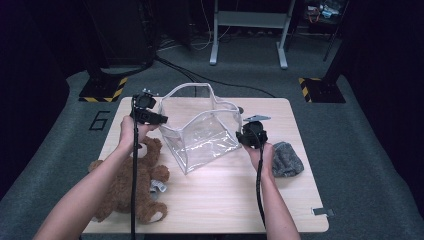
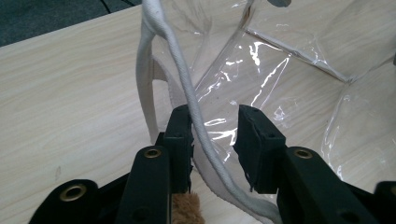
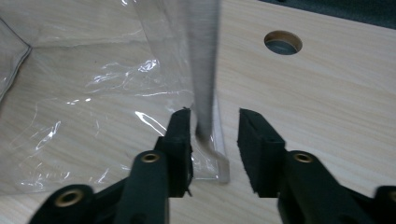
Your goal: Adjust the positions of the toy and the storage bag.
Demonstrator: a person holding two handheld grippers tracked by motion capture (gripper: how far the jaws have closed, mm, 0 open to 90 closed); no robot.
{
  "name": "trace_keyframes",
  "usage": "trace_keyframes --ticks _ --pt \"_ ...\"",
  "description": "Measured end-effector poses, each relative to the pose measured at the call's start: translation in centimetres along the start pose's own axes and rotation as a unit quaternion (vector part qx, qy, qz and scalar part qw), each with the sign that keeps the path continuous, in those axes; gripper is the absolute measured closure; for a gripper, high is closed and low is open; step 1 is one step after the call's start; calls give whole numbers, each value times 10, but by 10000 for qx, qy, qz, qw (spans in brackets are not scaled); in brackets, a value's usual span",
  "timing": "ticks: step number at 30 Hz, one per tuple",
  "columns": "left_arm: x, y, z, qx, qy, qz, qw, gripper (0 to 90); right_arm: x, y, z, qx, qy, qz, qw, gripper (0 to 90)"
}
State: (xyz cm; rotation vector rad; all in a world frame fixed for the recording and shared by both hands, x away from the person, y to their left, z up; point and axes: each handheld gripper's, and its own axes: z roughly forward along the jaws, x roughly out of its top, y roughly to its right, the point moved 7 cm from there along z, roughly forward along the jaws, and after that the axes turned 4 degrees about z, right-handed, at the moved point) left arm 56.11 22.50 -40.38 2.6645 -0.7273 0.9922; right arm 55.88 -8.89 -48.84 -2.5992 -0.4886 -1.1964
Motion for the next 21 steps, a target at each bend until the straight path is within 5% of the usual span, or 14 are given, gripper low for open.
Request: trace_keyframes --ticks 7,21 --pt "2 0 2 48 33 30 10000 705 1 -3 1 67 35 30 10000 846" --pt "14 -2 12 54 2 47 10000 724 -22 -7 -25 117 74 -56 9999 874"
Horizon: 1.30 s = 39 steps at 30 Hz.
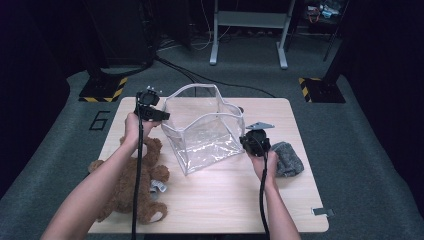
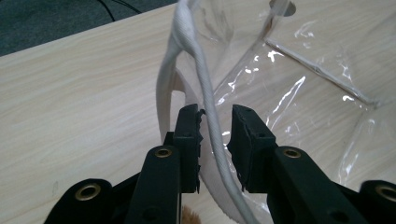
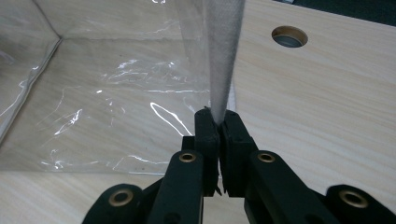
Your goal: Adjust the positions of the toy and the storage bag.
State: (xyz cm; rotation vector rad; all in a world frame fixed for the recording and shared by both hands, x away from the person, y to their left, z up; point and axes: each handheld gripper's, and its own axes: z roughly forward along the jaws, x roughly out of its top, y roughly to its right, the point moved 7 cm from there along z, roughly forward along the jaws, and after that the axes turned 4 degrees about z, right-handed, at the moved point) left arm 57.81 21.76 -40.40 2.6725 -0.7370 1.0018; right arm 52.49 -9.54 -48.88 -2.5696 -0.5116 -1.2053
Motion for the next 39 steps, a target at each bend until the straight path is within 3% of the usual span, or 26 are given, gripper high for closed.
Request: trace_keyframes --ticks 1,7,10,13,15,18,21,23,24,28,33,39 --pt "2 1 1 4 45 -79 10000 728 -2 0 -2 5 11 2 10000 874" --pt "11 2 6 10 32 49 10000 748 -15 -6 -18 -32 35 17 10000 876" --pt "11 6 8 -38 12 -20 10000 744 -22 -9 -26 -36 35 74 10000 876" --pt "8 10 8 -88 22 -36 10000 654 -27 -12 -31 -84 40 105 9999 874" --pt "5 12 4 -108 3 -74 9999 523 -30 -13 -33 -92 65 80 9999 872" --pt "0 15 -5 -90 -49 63 9999 468 -31 -14 -35 -101 76 89 9999 865" --pt "-6 19 -8 -122 -193 41 9997 451 -29 -14 -34 -123 114 61 9998 832" --pt "-10 20 -9 -200 -264 117 9994 536 -24 -15 -36 -142 207 61 9997 794" --pt "-11 21 -9 -272 -284 177 9991 638 -22 -15 -38 -169 236 57 9996 796" --pt "-12 20 -6 -254 -396 322 9984 805 -17 -17 -36 -141 195 -86 9997 863" --pt "-8 19 -1 -189 -420 391 9982 868 -21 -20 -40 -157 175 -92 9997 875" --pt "4 12 6 -208 -406 295 9985 870 -29 -26 -50 -73 220 -89 9997 876"
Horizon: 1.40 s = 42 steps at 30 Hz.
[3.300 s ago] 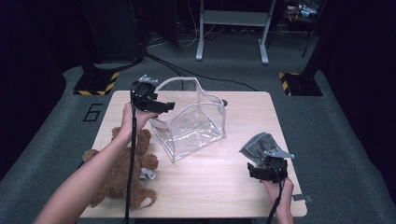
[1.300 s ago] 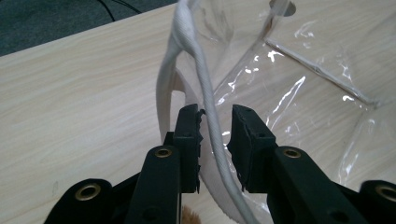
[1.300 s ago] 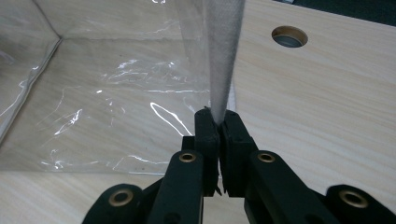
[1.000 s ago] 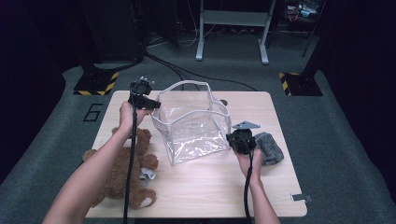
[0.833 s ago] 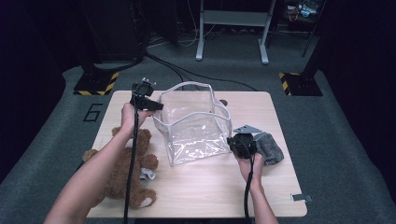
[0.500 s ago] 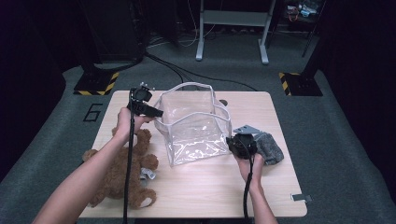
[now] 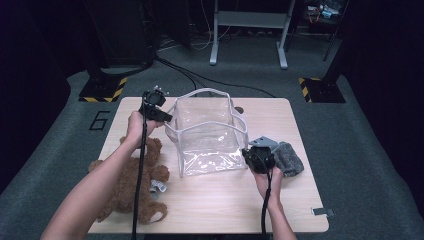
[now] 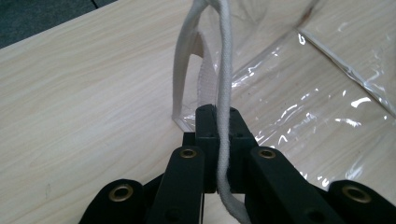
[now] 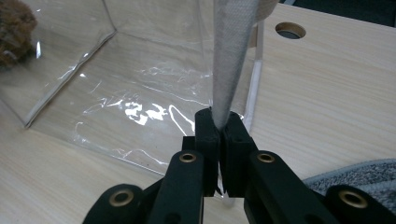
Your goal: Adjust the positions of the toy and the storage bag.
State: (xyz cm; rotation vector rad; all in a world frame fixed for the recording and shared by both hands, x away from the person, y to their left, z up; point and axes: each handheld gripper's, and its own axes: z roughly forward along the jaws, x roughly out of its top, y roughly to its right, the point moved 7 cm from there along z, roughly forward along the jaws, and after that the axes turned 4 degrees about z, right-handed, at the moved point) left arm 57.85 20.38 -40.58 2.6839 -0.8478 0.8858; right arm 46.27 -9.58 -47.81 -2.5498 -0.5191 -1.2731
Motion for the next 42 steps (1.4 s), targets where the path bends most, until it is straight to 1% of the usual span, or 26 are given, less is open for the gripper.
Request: trace_keyframes --ticks 2,3,4,6,9,12,13,17,18,19,20,22,24,25,27,28,29,30,31,33,35,37,39,40,41,42 --pt "4 -1 2 -31 17 -16 10000 870 -3 -3 -4 18 13 3 10000 876" --pt "6 -2 3 -38 46 -35 10000 870 -5 -5 -6 45 23 49 10000 876" --pt "7 -2 4 -91 45 34 9999 870 -6 -6 -7 53 42 27 10000 876" --pt "10 -2 6 -109 101 -51 9999 869 -9 -9 -11 48 50 49 10000 876" --pt "12 0 8 -135 176 -67 9997 869 -13 -12 -15 47 89 46 9999 876" --pt "12 1 8 -182 143 29 9997 869 -16 -16 -18 44 95 95 9999 876" --pt "12 3 9 -200 191 -52 9996 869 -17 -17 -20 36 83 108 9999 876" --pt "9 5 7 -267 201 -42 9994 869 -21 -22 -24 81 95 63 9999 876" --pt "8 5 6 -271 206 -35 9994 870 -21 -23 -25 82 111 112 9998 876" --pt "6 6 6 -278 181 1 9994 870 -22 -23 -26 78 126 118 9998 876" --pt "5 7 5 -284 192 -16 9994 869 -22 -22 -26 75 126 79 9999 876" --pt "3 8 4 -303 159 1 9994 870 -22 -19 -27 96 143 163 9997 875" --pt "1 10 3 -329 151 -32 9993 869 -23 -16 -28 82 139 133 9998 876" --pt "1 10 3 -333 166 -50 9993 869 -24 -16 -29 97 144 172 9997 875" --pt "-1 9 2 -322 180 -23 9993 864 -24 -15 -28 128 148 160 9997 873" --pt "-1 7 2 -278 210 -133 9993 837 -24 -15 -28 140 150 164 9997 867" --pt "-1 7 2 -278 210 -133 9993 638 -24 -15 -28 140 150 164 9997 867" --pt "-2 5 1 -254 212 -178 9993 638 -24 -16 -27 159 168 160 9996 787" --pt "-2 4 0 -233 238 -211 9992 549 -24 -16 -28 170 172 169 9996 711" --pt "-4 2 -6 -176 383 -265 9988 414 -25 -15 -29 210 180 188 9994 607" --pt "-6 0 -13 -95 501 -310 9982 336 -27 -14 -32 183 202 198 9994 470" --pt "-11 -1 -23 -93 602 -260 9978 285 -30 -11 -37 160 260 261 9992 378" --pt "-15 -2 -30 -22 758 -370 9964 238 -34 -8 -41 151 296 369 9988 309" --pt "-17 -3 -34 -27 786 -414 9960 219 -37 -5 -45 141 335 405 9985 278" --pt "-20 -5 -38 2 827 -431 9956 202 -40 -2 -47 158 343 454 9983 248" --pt "-22 -5 -41 41 887 -498 9948 192 -43 1 -49 149 355 480 9981 219"
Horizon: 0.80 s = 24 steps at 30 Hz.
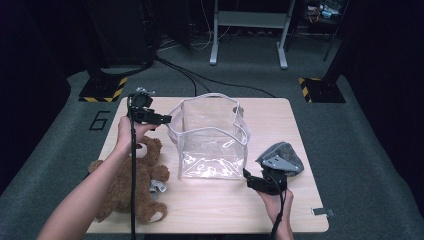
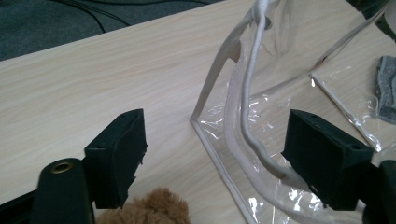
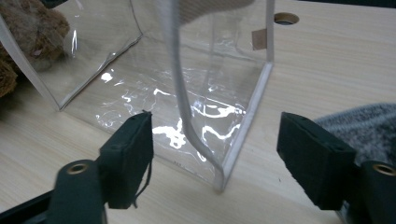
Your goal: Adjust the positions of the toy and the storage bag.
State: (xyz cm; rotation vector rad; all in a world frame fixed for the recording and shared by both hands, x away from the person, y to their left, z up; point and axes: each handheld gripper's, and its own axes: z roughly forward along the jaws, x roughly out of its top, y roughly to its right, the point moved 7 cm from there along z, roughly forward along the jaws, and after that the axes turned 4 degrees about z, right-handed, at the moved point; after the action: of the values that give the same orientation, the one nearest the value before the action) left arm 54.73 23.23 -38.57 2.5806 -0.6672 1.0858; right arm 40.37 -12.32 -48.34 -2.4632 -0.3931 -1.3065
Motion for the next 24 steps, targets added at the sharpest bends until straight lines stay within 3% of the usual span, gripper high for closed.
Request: trace_keyframes --ticks 3,9,16,17,20,24 --pt "-4 -2 -9 93 149 -133 9998 159 -9 11 -7 -89 -18 87 9999 161" --pt "-21 -6 -25 165 152 -96 9997 87 -33 38 -15 -385 -111 317 9987 134" --pt "-51 -14 -44 213 338 -342 9986 62 -57 71 -18 -833 -379 551 9943 70" --pt "-51 -14 -44 213 338 -342 9986 60 -57 71 -18 -833 -379 551 9943 70" --pt "-65 -19 -54 331 354 -333 9983 55 -67 91 -17 -1073 -464 614 9912 46" --pt "-77 -20 -57 388 313 -372 9981 45 -70 100 -15 -1280 -523 616 9885 33"
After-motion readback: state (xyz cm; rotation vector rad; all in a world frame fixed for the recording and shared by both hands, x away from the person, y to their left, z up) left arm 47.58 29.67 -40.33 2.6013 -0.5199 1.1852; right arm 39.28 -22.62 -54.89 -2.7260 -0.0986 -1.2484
